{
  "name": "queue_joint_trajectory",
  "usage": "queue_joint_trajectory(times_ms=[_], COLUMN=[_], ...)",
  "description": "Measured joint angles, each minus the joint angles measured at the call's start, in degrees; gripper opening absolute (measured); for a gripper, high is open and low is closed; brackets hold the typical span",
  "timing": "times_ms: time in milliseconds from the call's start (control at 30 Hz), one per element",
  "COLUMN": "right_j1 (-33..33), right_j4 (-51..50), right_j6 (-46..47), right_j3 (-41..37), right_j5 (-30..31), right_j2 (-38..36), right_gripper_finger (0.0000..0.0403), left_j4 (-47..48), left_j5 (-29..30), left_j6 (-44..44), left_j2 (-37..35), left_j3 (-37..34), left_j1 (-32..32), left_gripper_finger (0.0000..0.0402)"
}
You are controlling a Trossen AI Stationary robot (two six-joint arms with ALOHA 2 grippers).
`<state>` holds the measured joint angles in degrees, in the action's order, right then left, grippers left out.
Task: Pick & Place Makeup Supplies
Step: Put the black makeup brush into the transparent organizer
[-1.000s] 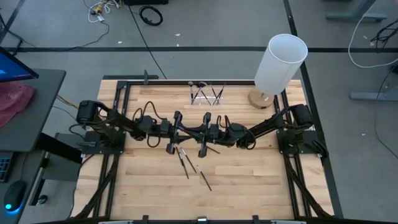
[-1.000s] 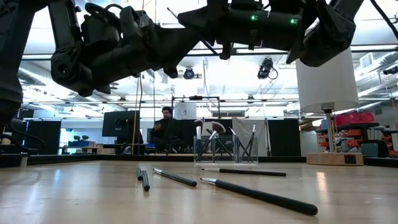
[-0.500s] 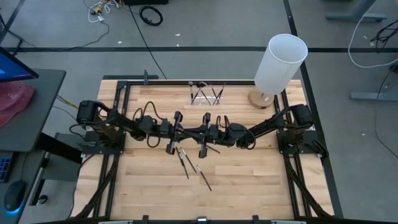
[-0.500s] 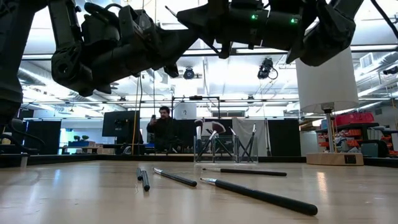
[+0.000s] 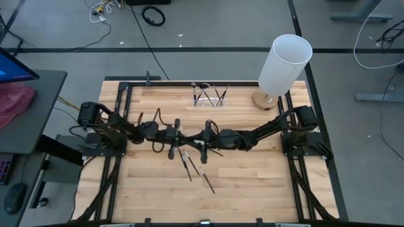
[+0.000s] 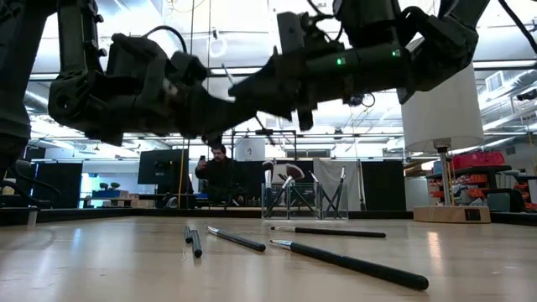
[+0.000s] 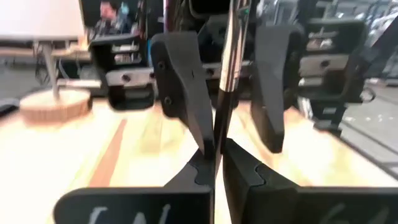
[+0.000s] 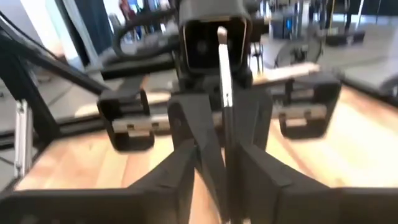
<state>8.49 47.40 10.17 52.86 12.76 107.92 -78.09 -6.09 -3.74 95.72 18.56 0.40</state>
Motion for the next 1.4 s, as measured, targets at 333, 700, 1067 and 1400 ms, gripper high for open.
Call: queue_joint_trajectory(times_ms=[333,700,1067,1400], right_j1=[-1.6,-4.4,-4.8,-6.6], right_j4=[-7.2,-30.1,-48.5,-38.8], right_j6=[1.8,-6.2,-3.6,-3.5], right_j3=[0.3,12.3,16.0,16.2], right_j5=[-1.1,-6.3,-4.8,-9.5], right_j2=[0.0,0.1,-3.4,-1.2], right_gripper_finger=[0.0158,0.0129,0.0133,0.0197], left_j4=[11.3,11.4,11.3,11.1], left_j5=[3.9,4.1,3.9,4.2], left_j6=[-0.6,-0.6,-0.6,-0.4], left_j2=[-0.1,-0.1,-0.1,-0.1], left_j3=[-0.8,-0.8,-0.8,-0.8], left_j1=[0.1,0.1,0.0,0.0], left_gripper_finger=[0.001,0.0011,0.0014,0.0015])
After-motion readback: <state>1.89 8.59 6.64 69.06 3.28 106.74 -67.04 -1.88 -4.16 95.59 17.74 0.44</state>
